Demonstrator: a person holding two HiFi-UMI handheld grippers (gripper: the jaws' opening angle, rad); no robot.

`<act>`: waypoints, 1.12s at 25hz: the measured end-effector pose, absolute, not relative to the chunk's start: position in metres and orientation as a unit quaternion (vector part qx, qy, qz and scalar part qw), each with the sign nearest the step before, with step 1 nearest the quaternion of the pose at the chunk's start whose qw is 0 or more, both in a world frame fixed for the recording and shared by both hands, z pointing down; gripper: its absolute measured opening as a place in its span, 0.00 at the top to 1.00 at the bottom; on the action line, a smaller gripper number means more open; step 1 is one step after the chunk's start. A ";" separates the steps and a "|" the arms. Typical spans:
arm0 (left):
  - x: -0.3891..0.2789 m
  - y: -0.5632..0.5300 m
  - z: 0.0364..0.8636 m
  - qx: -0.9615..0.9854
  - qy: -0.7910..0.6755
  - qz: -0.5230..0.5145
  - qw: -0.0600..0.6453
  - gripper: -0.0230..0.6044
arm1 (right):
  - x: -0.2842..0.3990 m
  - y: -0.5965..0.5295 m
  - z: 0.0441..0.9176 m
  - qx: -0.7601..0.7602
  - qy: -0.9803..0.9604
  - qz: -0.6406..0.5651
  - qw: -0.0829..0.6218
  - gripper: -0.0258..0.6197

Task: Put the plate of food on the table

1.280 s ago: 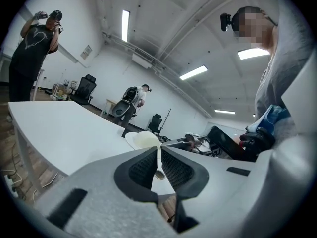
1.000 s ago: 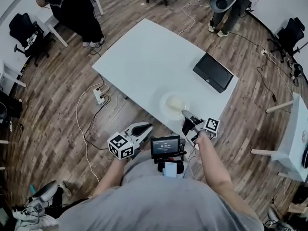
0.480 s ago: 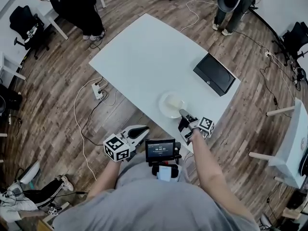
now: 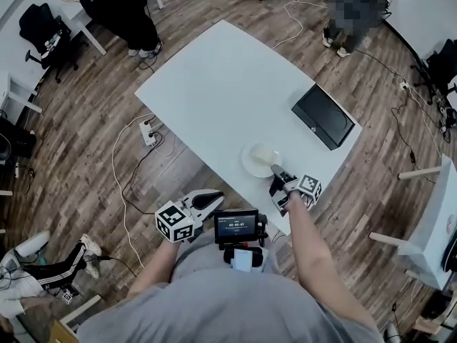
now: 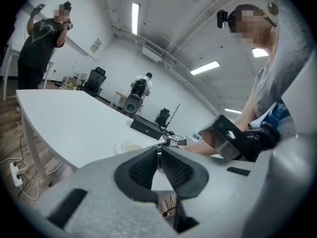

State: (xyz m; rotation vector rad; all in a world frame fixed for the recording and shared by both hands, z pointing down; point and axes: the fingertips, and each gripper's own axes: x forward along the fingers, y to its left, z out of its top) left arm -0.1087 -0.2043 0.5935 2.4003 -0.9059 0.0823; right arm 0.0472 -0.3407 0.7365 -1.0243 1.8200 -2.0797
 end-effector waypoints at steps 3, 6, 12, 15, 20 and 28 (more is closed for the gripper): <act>-0.110 -0.208 0.593 0.896 -0.341 0.029 0.284 0.91 | 0.046 -0.345 0.738 -0.348 0.618 -0.700 0.088 0.90; -0.108 -0.212 0.593 0.896 -0.339 0.030 0.284 0.91 | 0.046 -0.347 0.742 -0.354 0.612 -0.703 0.081 0.91; -0.102 -0.213 0.592 0.902 -0.330 0.032 0.278 0.91 | 0.047 -0.354 0.743 -0.379 0.607 -0.696 0.057 0.90; -0.102 -0.211 0.593 0.902 -0.329 0.032 0.276 0.91 | 0.047 -0.358 0.744 -0.392 0.604 -0.692 0.044 0.90; -0.109 -0.214 0.593 0.902 -0.331 0.029 0.276 0.91 | 0.047 -0.365 0.746 -0.416 0.595 -0.688 0.021 0.90; -0.113 -0.215 0.591 0.901 -0.335 0.026 0.274 0.91 | 0.055 -0.365 0.747 -0.447 0.607 -0.655 -0.050 0.79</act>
